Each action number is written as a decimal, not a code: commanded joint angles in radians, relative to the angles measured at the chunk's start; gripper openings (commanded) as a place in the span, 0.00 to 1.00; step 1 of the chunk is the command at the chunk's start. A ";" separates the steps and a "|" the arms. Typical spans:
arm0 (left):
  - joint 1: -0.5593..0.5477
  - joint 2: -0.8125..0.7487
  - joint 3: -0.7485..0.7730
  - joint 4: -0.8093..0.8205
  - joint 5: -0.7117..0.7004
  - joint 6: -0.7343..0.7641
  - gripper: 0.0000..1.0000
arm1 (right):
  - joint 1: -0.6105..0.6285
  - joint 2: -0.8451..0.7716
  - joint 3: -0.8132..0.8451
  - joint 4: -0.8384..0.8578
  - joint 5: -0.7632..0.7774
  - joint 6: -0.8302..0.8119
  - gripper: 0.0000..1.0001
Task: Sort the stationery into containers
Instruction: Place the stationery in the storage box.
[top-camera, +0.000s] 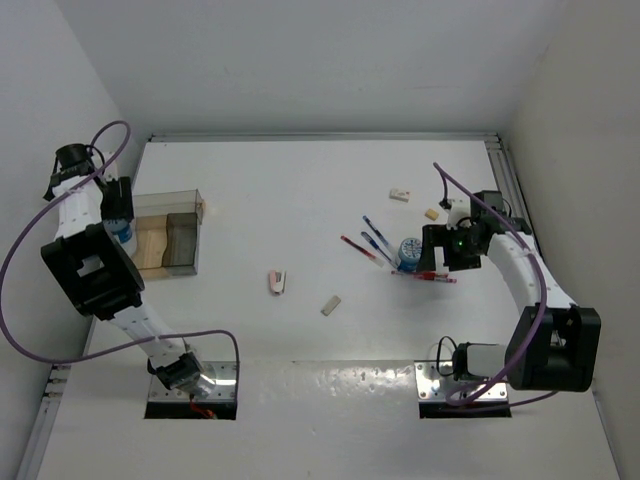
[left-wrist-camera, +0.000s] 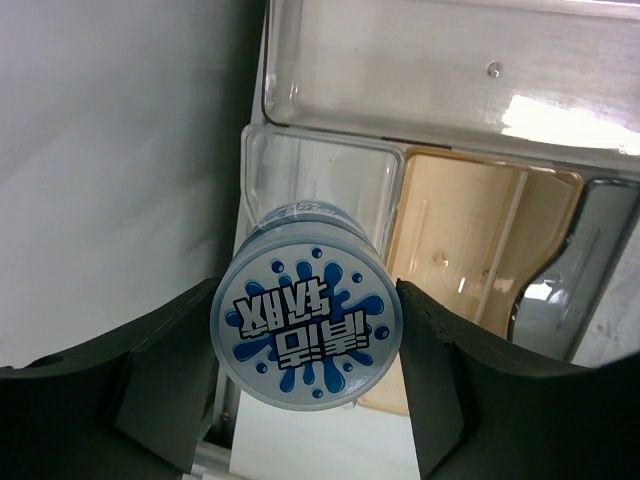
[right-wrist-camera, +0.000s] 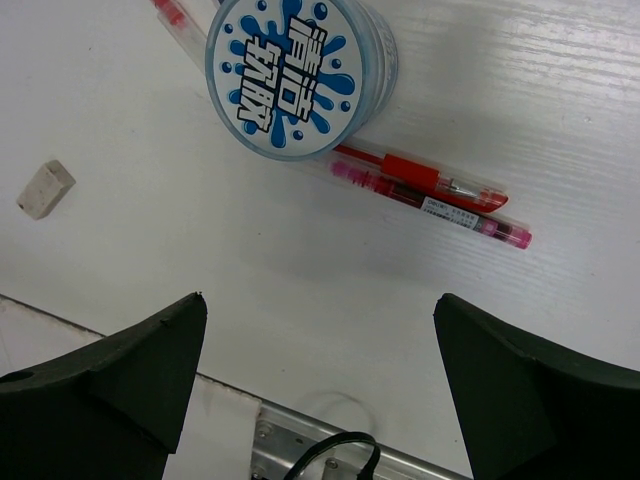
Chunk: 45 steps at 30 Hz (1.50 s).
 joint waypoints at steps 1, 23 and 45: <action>0.019 -0.002 0.015 0.095 0.043 0.015 0.00 | 0.009 0.004 0.048 -0.008 0.015 -0.011 0.93; 0.019 0.087 -0.033 0.205 0.143 -0.008 0.00 | 0.023 0.005 0.039 -0.030 0.032 -0.011 0.93; 0.051 -0.053 -0.019 0.204 0.347 0.014 0.82 | 0.000 -0.137 -0.027 0.009 0.061 -0.075 0.94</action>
